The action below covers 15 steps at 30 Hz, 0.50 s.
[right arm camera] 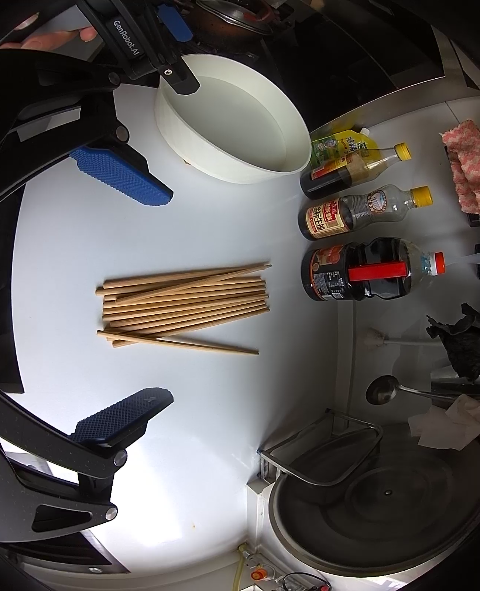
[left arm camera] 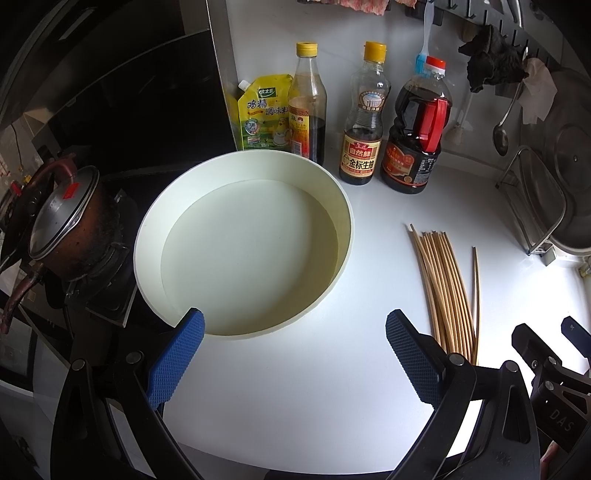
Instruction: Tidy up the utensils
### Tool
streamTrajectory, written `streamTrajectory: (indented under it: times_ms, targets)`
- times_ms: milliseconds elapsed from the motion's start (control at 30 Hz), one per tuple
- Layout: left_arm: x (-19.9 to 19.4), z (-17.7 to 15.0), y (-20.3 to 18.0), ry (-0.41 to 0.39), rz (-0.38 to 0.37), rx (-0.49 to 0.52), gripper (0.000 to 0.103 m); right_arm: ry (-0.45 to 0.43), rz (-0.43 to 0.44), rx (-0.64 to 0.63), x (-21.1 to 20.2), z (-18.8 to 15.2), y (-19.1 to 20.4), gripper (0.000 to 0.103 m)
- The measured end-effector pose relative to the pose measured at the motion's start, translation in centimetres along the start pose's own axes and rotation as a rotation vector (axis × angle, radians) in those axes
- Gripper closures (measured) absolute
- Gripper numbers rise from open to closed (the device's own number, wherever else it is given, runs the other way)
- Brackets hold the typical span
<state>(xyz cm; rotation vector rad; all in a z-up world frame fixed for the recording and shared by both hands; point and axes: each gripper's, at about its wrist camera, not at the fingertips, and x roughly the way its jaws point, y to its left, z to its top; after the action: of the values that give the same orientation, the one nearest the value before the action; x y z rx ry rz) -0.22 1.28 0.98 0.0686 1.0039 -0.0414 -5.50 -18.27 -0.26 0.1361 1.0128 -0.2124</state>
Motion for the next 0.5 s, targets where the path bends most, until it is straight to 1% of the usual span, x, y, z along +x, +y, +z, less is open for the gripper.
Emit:
streamTrajectory:
  times_ms: [500]
  targets:
    - [-0.07, -0.16, 0.1, -0.004, 0.001, -0.003, 0.006, -0.006, -0.002, -0.005, -0.44, -0.04, 0.26, 0.008]
